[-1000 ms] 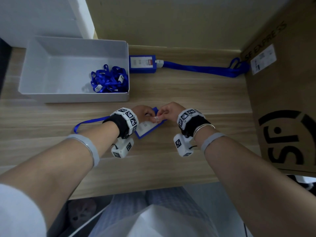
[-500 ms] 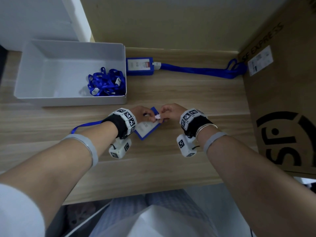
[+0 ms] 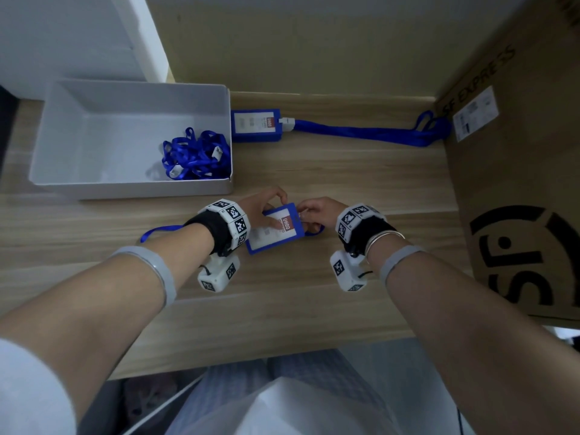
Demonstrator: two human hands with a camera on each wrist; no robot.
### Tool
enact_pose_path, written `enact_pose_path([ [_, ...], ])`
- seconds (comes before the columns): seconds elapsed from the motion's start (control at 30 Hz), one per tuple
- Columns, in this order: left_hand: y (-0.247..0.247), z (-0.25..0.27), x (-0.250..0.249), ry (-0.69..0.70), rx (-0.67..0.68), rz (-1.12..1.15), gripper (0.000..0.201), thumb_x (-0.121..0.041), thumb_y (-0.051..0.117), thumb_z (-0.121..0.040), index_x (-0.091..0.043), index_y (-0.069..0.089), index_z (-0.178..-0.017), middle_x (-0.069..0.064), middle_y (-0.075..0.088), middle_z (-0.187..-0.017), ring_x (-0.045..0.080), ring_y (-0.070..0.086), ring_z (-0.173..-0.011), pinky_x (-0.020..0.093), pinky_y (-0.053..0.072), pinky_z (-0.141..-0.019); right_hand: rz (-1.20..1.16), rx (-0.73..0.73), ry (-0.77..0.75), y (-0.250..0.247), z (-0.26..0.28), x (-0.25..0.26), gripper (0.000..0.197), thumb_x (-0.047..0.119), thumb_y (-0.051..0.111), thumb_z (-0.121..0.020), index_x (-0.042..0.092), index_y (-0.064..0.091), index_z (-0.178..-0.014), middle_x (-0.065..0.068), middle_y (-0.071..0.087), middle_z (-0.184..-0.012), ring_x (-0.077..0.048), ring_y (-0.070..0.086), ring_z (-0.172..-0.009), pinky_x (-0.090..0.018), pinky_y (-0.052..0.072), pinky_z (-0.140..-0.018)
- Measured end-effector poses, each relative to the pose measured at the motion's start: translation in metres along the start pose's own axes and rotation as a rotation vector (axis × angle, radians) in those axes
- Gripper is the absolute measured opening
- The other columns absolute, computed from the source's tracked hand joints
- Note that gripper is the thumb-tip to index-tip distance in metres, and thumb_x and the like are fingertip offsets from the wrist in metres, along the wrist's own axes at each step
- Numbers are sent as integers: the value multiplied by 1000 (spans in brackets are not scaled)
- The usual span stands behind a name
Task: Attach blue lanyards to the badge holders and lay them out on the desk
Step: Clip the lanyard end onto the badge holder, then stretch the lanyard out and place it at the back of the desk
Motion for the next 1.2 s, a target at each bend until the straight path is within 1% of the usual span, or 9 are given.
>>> enact_pose_path([
  [0.2, -1, 1, -3, 5, -23, -27, 37, -7, 65, -83, -22, 36, -99, 1, 59, -90, 17, 60, -72, 6, 45, -42, 79, 1, -5, 2, -4, -1, 25, 11, 50, -95, 5, 60, -117, -5, 58, -72, -17, 49, -61, -31, 42, -71],
  [0.3, -1, 0, -2, 18, -30, -60, 38, -8, 67, -82, -23, 37, -99, 8, 60, -101, 21, 61, -82, 8, 47, -43, 91, 19, -20, 3, -3, -1, 24, 9, 49, -95, 5, 61, -116, -1, 58, -70, -14, 49, -60, -24, 42, -65],
  [0.43, 0, 0, -1, 9, -25, -90, 40, -10, 70, -79, -25, 39, -98, 18, 59, -117, 32, 66, -96, 21, 53, -59, 114, 36, -15, 3, -2, -2, 22, 12, 51, -95, 5, 63, -113, 3, 60, -71, -13, 53, -64, -21, 46, -69],
  [0.53, 1, 1, -3, -10, 2, -109, 38, -12, 69, -81, -26, 38, -99, 11, 62, -102, 29, 65, -89, 19, 49, -58, 117, 42, 1, 3, -2, -5, 24, 15, 54, -94, 4, 64, -112, -4, 64, -84, -18, 58, -79, -31, 50, -83],
  [0.7, 6, 0, -3, -38, 52, -118, 36, -14, 66, -83, -27, 37, -100, 9, 64, -95, 22, 60, -81, 20, 46, -60, 64, -6, -12, -2, 1, -4, 27, 10, 55, -93, -1, 63, -116, -18, 67, -106, -15, 59, -85, -22, 48, -80],
  [0.83, 3, 0, 0, -62, 22, -158, 34, -15, 66, -84, -26, 37, -99, 9, 62, -93, 20, 58, -79, 17, 43, -56, -16, -58, 43, -6, 0, -7, 30, 9, 48, -96, -1, 59, -123, -21, 61, -123, -30, 58, -107, -28, 42, -91],
  [0.9, 4, 1, 1, -73, 20, -168, 32, -17, 65, -84, -25, 38, -100, 8, 61, -93, 20, 56, -79, 17, 41, -54, -81, -68, 76, -5, -3, -7, 32, 15, 47, -97, 1, 59, -123, -15, 65, -112, -29, 60, -104, -32, 42, -95],
  [1.03, 5, -1, -2, -83, 29, -176, 38, -17, 65, -85, -13, 46, -118, 9, 59, -102, 16, 53, -88, 22, 42, -61, -170, -63, 145, -1, -4, -7, 22, 30, 50, -95, 16, 65, -102, 8, 56, -74, -7, 50, -69, -22, 40, -66],
  [1.2, -1, 0, 3, -102, 1, -165, 41, -18, 66, -83, -11, 48, -120, 17, 61, -117, 18, 52, -89, 27, 41, -75, -9, -9, 88, -4, -7, -8, 24, 16, 60, -90, 0, 67, -107, 8, 64, -61, -7, 52, -56, -15, 43, -57],
])
Point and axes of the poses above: each hand's wrist, its own z-axis away from the middle knuckle, its own y-axis out of the palm, x = y × z, the point moved 8 cm from there along -z, towards the middle knuckle
